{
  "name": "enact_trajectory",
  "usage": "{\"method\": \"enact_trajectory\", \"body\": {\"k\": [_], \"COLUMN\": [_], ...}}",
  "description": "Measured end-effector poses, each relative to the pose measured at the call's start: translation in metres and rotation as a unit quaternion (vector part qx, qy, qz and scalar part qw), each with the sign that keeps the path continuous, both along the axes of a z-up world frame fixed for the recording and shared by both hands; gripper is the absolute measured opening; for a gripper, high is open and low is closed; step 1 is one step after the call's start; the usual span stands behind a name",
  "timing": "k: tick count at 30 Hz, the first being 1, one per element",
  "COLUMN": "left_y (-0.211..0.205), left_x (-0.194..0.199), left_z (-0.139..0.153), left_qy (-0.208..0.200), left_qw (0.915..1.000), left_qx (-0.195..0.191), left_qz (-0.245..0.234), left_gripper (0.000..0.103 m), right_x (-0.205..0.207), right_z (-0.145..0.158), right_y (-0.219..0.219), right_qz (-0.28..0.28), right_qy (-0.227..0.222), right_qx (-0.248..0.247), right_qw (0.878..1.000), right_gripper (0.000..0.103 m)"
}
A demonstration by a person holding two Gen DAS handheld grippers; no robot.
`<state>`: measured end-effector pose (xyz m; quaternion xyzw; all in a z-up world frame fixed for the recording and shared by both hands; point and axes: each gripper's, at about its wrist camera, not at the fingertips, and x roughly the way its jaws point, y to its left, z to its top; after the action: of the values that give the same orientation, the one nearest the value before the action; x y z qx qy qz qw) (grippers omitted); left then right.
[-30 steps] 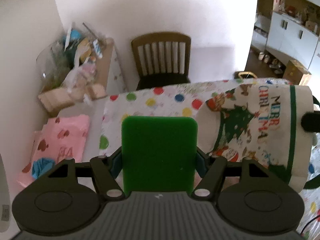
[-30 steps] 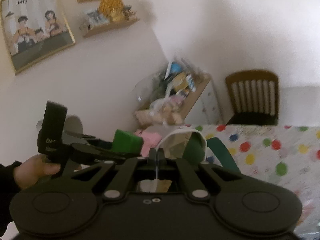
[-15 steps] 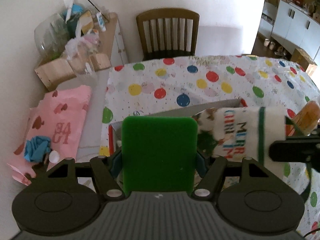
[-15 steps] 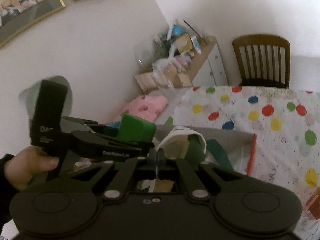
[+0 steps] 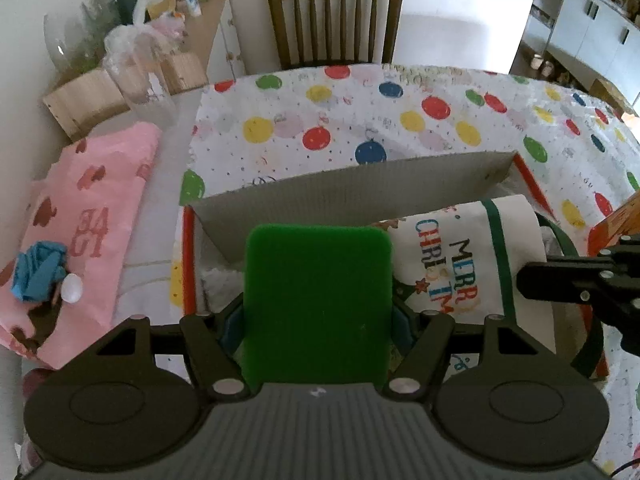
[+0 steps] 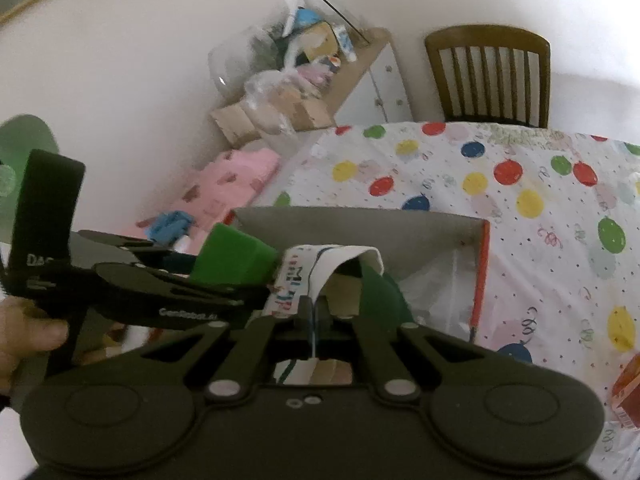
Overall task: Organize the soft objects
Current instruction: 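Lower the tote bag into the box with the right tool while the left tool releases the sponge inside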
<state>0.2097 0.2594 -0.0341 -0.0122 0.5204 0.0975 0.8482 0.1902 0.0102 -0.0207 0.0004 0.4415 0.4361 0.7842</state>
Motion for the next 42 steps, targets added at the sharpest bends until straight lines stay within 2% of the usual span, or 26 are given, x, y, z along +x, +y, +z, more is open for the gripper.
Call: {"method": "enact_trajectory", "body": {"k": [10, 16, 24, 26, 31, 37, 42], "left_y": [-0.004, -0.005, -0.005, -0.005, -0.001, -0.007, -0.014], "left_x": [0.013, 0.016, 0.018, 0.017, 0.010, -0.004, -0.019], "left_z": [-0.026, -0.040, -0.046, -0.044, -0.034, -0.020, -0.004], "left_qy": [0.026, 0.037, 0.040, 0.037, 0.021, 0.005, -0.022], "left_qw": [0.9995, 0.9991, 0.9989, 0.9990, 0.9996, 0.9996, 0.9992], "left_qx": [-0.004, -0.007, -0.006, -0.004, -0.012, -0.009, -0.003], "left_qz": [-0.016, -0.021, -0.022, -0.024, -0.017, -0.026, -0.032], "left_gripper": [0.069, 0.070, 0.071, 0.071, 0.078, 0.079, 0.079], "right_x": [0.012, 0.009, 0.007, 0.004, -0.001, -0.010, -0.020], "right_z": [-0.034, -0.040, -0.030, -0.027, -0.018, -0.008, 0.002], "right_y": [0.011, 0.019, 0.019, 0.018, 0.011, 0.003, -0.007], "right_qz": [-0.008, 0.004, 0.011, 0.015, 0.019, 0.027, 0.028], "right_qy": [0.003, -0.015, -0.010, -0.012, -0.013, -0.020, -0.033], "right_qx": [-0.049, -0.073, -0.076, -0.080, -0.076, -0.070, -0.060], "right_qw": [0.999, 0.997, 0.997, 0.997, 0.997, 0.997, 0.997], "right_gripper": [0.000, 0.001, 0.016, 0.024, 0.028, 0.034, 0.044]}}
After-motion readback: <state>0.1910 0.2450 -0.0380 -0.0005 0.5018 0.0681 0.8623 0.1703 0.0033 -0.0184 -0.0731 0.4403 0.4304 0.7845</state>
